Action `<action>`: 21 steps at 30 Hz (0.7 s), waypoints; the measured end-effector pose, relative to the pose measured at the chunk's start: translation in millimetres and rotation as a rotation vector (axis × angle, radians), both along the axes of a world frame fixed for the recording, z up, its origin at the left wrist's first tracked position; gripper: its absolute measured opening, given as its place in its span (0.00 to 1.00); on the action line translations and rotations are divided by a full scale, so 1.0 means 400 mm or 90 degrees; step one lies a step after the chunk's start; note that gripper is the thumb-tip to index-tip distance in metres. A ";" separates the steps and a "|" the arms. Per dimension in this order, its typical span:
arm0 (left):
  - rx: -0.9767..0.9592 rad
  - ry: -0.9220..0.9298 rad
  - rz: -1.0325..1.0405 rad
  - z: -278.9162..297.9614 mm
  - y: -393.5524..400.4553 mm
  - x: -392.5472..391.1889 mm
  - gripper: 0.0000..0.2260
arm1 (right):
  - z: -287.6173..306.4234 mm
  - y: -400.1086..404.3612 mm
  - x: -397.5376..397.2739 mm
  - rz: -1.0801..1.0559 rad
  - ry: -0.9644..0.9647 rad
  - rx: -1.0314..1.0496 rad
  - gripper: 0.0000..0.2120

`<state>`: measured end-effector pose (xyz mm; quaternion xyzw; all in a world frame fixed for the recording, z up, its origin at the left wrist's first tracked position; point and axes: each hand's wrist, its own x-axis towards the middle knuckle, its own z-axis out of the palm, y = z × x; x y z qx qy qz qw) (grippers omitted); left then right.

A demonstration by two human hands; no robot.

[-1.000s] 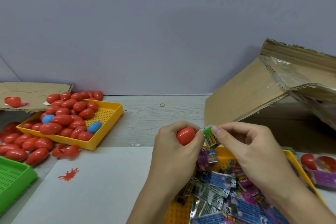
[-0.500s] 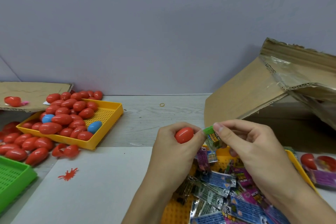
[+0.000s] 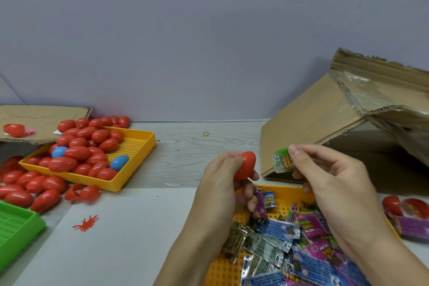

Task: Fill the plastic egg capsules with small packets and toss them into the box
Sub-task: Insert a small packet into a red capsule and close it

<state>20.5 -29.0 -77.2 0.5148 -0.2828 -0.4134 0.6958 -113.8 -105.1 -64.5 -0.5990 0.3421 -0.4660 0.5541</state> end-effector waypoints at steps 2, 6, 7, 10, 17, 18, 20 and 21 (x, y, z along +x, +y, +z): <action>-0.005 -0.004 0.000 0.006 0.002 -0.001 0.15 | 0.000 0.000 -0.001 0.003 0.000 -0.004 0.05; 0.023 0.001 -0.004 0.016 0.007 -0.007 0.08 | 0.003 0.003 0.002 0.027 -0.009 -0.018 0.08; 0.030 0.007 -0.008 0.017 0.008 -0.009 0.09 | 0.002 0.003 0.003 0.032 -0.011 -0.021 0.08; 0.044 0.052 -0.018 0.022 0.009 -0.015 0.11 | 0.001 0.002 0.005 0.042 -0.012 -0.028 0.08; 0.082 0.109 -0.083 0.027 0.016 -0.015 0.08 | 0.004 0.006 0.005 0.065 -0.025 -0.049 0.07; 0.091 0.106 -0.090 0.027 0.016 -0.015 0.08 | 0.005 0.007 0.005 0.069 -0.026 -0.052 0.07; 0.103 0.108 -0.102 0.027 0.015 -0.016 0.10 | 0.007 0.010 0.006 0.079 -0.028 -0.059 0.07; 0.107 0.113 -0.106 0.028 0.015 -0.016 0.11 | 0.009 0.012 0.007 0.086 -0.032 -0.064 0.07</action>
